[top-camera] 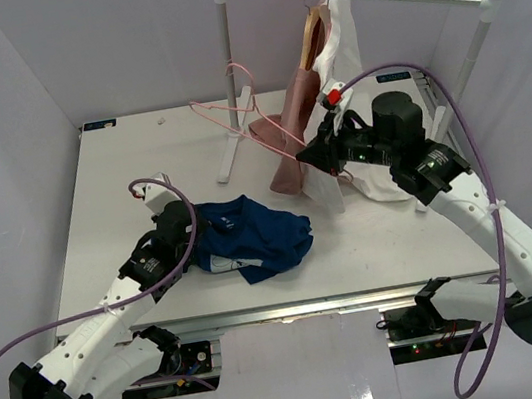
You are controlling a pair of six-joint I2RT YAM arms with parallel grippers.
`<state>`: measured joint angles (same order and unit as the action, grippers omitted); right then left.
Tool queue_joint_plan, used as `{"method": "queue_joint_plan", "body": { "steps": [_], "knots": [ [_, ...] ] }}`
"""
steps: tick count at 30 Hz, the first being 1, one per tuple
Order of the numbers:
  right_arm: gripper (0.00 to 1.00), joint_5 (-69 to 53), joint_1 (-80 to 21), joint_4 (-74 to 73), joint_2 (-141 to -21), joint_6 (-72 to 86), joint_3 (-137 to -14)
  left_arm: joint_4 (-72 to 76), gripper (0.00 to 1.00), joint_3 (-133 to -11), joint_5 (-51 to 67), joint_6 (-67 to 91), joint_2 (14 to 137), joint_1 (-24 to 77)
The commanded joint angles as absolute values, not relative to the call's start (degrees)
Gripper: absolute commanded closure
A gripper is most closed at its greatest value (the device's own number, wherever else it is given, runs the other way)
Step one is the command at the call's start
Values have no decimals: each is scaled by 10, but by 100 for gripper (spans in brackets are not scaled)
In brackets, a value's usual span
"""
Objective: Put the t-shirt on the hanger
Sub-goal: Pick up the hanger from the clothesline.
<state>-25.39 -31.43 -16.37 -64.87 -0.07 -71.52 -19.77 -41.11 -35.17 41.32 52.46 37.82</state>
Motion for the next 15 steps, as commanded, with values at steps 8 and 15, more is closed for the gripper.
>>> {"method": "queue_joint_plan", "body": {
  "steps": [8,15],
  "knots": [
    [92,-242,-334,-92,-454,10,-462,-184,100,-426,-281,412,548,328],
    [92,-257,-336,-112,-405,19,-408,-193,100,-447,-281,405,545,321]
  ]
}}
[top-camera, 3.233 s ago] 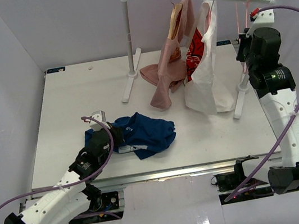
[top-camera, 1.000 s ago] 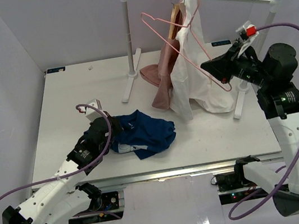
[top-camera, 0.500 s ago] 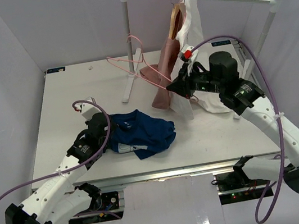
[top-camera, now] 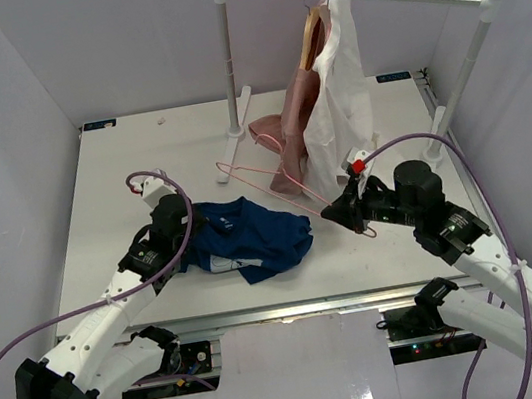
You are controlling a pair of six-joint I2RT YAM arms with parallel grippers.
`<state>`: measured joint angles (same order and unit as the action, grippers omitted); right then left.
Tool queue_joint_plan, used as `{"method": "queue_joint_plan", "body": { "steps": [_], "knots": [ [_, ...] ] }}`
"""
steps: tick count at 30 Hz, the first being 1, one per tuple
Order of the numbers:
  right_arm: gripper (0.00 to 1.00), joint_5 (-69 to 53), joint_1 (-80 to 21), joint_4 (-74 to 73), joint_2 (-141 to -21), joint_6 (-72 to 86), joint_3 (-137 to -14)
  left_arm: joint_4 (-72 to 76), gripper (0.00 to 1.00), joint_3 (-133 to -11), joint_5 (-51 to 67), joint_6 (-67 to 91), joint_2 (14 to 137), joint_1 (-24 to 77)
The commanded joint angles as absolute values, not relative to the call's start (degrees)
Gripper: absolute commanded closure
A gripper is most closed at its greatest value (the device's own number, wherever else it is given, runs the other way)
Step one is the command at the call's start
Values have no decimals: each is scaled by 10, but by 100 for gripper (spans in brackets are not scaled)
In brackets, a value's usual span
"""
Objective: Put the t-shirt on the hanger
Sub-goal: Pick up the hanger from the clothesline, then place the T-shirt on the hanger.
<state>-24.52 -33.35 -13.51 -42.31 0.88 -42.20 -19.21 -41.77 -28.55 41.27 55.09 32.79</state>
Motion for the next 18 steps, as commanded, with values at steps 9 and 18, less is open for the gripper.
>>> {"method": "queue_joint_plan", "body": {
  "steps": [9,18],
  "knots": [
    [92,-320,-342,-81,-388,41,-368,-205,100,-459,-277,401,549,314],
    [92,-344,-356,-65,-387,52,-359,-203,100,-460,-271,397,554,313]
  ]
}}
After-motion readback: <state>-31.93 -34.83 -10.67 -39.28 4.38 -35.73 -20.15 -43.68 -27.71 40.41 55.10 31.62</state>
